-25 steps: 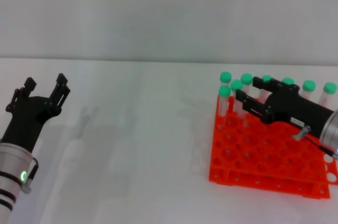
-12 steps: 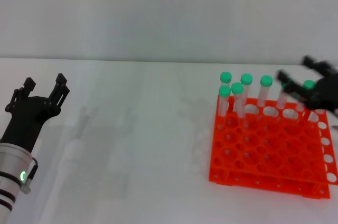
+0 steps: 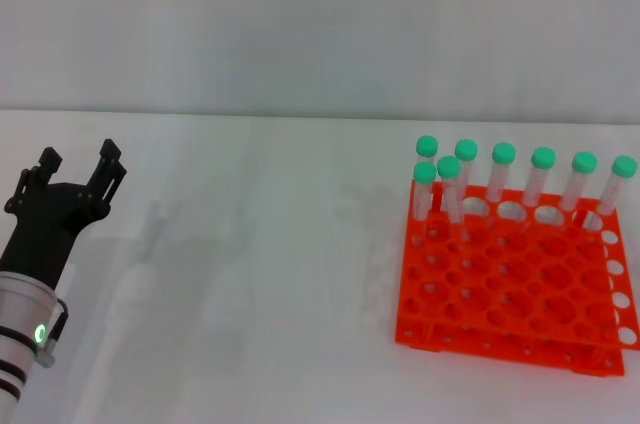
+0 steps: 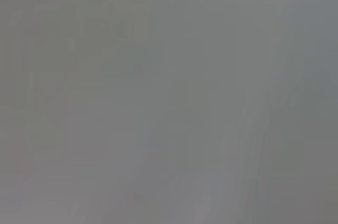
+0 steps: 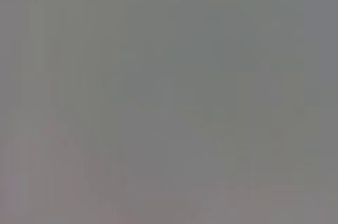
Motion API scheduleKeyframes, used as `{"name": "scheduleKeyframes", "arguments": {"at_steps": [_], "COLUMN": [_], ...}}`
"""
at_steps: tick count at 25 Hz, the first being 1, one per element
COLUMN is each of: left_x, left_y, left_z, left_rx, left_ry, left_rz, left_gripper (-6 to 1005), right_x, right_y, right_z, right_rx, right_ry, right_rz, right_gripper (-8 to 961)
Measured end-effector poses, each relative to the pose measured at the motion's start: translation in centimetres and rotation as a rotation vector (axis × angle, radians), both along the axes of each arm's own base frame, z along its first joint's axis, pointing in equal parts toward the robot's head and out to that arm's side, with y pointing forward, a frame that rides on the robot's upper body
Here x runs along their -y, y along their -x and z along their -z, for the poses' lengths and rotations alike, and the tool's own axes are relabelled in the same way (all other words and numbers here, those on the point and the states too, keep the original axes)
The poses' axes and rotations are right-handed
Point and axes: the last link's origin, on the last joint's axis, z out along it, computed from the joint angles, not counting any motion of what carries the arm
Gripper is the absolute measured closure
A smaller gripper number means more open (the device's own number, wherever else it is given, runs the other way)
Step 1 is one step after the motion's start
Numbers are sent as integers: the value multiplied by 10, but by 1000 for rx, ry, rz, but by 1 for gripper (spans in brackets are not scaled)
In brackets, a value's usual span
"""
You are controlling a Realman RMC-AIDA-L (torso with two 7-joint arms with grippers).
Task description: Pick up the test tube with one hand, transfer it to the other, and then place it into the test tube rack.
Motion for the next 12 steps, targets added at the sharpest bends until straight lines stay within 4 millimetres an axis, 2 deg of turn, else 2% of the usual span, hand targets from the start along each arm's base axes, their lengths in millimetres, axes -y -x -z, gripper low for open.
{"name": "scheduleKeyframes", "arguments": {"at_steps": [6,12], "left_x": [-2,-3], "left_y": [-1,0], "left_z": [-1,-3], "left_rx": [-2,1], "left_ry": [-6,-15], "left_rz": [0,-6], "left_gripper": [196,196], "right_x": [2,-1], "right_y": [-12,-10], "right_z": [-7,-8], "right_rx": [-7,-14], "right_ry": [-69,-79], "right_rz": [75,78], "right_gripper": [169,169]}}
